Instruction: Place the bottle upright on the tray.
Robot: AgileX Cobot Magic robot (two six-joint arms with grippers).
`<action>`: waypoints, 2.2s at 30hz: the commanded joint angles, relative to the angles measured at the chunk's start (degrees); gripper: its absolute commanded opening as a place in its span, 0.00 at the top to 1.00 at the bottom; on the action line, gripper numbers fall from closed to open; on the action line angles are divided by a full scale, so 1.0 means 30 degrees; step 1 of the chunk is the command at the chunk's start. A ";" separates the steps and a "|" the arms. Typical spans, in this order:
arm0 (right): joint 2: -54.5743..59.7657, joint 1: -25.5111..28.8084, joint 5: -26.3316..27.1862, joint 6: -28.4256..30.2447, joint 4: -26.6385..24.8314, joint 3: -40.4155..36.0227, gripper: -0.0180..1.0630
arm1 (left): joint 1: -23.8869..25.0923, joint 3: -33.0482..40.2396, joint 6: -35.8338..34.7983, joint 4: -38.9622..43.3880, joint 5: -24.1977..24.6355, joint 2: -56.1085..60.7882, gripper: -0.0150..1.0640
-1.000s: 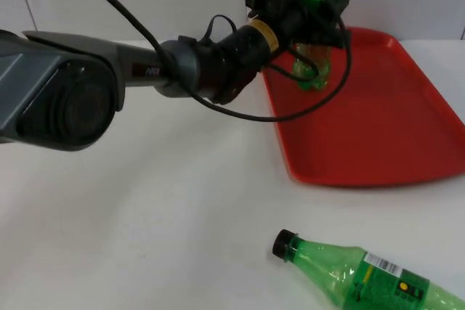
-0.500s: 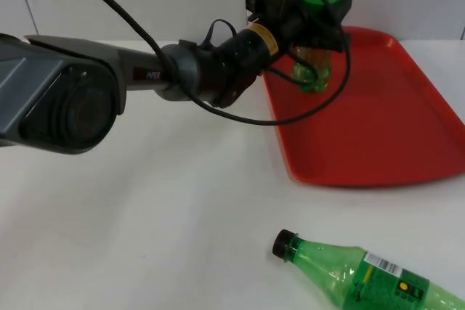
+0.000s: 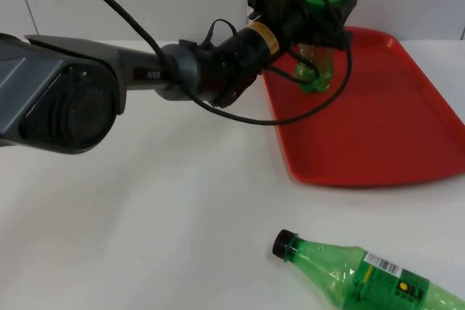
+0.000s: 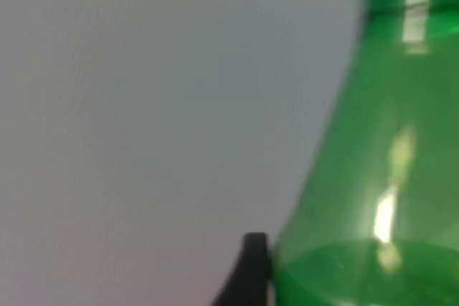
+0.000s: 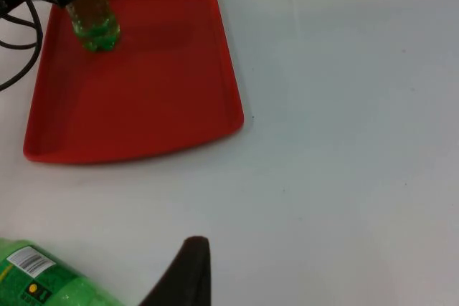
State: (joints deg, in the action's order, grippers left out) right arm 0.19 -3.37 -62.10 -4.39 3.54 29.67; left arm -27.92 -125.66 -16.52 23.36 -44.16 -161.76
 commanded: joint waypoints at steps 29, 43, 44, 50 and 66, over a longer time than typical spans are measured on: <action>-0.0062 0.0098 0.0109 0.0052 0.0102 -0.0021 0.01 | 0.0222 -0.0076 -0.3286 0.4870 0.3014 0.0928 0.01; -0.0062 0.0098 0.0109 0.0052 0.0102 -0.0021 0.01 | 0.0887 0.0281 -0.5143 0.6989 0.3545 0.1560 0.01; -0.0062 0.0098 0.0109 0.0052 0.0102 -0.0021 0.01 | 0.0982 0.0378 -0.5177 0.7028 0.3758 0.1700 0.01; -0.0062 0.0098 0.0109 0.0052 0.0102 -0.0021 0.01 | 0.1184 0.1673 -0.6383 0.7734 0.3930 0.2533 0.01; -0.0062 0.0098 0.0109 0.0052 0.0102 -0.0021 0.01 | 0.1591 0.8050 -0.6594 0.8402 0.4099 0.6473 0.01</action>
State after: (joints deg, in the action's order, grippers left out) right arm 0.19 -3.37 -62.10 -4.50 3.54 29.67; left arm -23.65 -104.96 -35.84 48.35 -31.89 -144.82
